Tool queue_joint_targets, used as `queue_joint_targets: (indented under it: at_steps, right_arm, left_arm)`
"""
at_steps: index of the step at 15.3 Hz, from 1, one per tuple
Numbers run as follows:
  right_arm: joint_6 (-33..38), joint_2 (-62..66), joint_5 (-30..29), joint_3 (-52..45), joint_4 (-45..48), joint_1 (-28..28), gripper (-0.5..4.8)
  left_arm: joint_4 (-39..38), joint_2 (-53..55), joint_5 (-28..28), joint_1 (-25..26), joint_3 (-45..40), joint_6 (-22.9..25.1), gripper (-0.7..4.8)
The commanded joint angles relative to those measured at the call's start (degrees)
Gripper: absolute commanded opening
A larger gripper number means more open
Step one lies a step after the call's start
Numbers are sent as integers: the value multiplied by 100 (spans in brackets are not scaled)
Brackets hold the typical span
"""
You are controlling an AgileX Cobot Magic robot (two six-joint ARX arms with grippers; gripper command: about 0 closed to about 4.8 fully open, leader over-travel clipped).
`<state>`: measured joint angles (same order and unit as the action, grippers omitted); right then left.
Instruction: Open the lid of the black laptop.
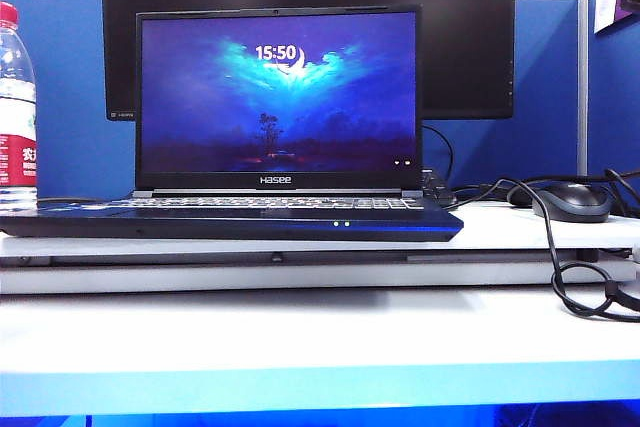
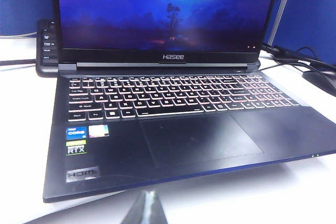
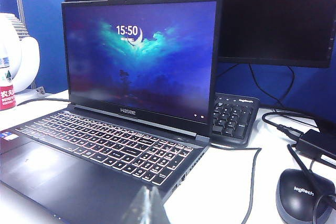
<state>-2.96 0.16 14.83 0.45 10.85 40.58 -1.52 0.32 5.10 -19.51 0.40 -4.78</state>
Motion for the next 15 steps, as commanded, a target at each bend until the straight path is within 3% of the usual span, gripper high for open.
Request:
queue_joint_targets:
  at_steps: [1,3,4,5,6,8,10,15]
  right_arm:
    - [-9,-7,7,-42,90,-2,-5]
    - [-9,-7,7,-42,90,-2,-5]
    - [-9,-7,4,-42,90,-2,-5]
    - [-9,-7,4,-42,94,-2,-5]
    - [-9,-7,46,-42,87,-2,-5]
    - [-9,-7,48,-42,85,-2,-5]
    - [-9,-7,50,-42,85,-11,-5]
    - [-9,-7,48,-42,85,-13,-5]
  left_arm:
    - [28,-13,22,7,0,-15,-2]
    - [-17,-13,-26,7,0,177,-2]
    - [-9,-13,-184,28,2,496,-3]
    - [-55,-13,-308,216,2,955,-3]
    - [-125,-13,-328,584,0,1126,-3]
    - [-155,-13,-387,1215,0,1001,-3]
    - [-553,-13,-389,1934,0,433,-2]
    - [-98,-13,-363,2002,0,-20,-2]
